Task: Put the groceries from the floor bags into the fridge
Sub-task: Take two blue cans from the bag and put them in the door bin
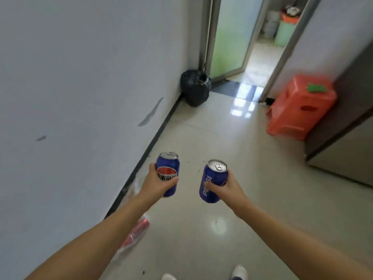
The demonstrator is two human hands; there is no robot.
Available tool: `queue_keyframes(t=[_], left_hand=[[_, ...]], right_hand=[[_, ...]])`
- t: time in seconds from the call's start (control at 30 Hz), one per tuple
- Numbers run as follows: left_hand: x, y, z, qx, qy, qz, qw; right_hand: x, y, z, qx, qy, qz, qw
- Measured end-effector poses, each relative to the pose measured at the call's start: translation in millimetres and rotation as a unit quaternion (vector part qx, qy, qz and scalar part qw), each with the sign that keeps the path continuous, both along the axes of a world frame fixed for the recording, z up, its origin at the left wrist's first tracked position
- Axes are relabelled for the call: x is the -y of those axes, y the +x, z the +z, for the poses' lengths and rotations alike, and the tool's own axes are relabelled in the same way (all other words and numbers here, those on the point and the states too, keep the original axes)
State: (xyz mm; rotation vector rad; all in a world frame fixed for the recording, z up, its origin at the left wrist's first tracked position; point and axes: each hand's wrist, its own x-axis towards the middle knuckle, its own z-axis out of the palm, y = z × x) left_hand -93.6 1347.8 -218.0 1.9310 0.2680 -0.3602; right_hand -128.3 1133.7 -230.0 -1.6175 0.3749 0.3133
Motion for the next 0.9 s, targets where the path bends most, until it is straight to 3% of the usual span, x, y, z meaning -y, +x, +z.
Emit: queue_keyframes(t=[0.27, 0.57, 0.7, 0.9], left_hand=[[275, -18, 54, 0.041, -0.032, -0.236, 0.97], [581, -101, 118, 0.069, -0.143, -0.329, 0.931], [665, -105, 166, 0.11, -0.16, -0.372, 0.908], [751, -47, 254, 0.231, -0.174, -0.38, 0.879]], right_hand=[[239, -93, 74, 0.07, -0.027, -0.198, 0.977], [514, -230, 153, 0.107, -0.121, -0.338, 0.927], [588, -234, 207, 0.164, -0.137, -0.375, 0.902], [660, -163, 290, 0.282, -0.111, -0.372, 0.878]])
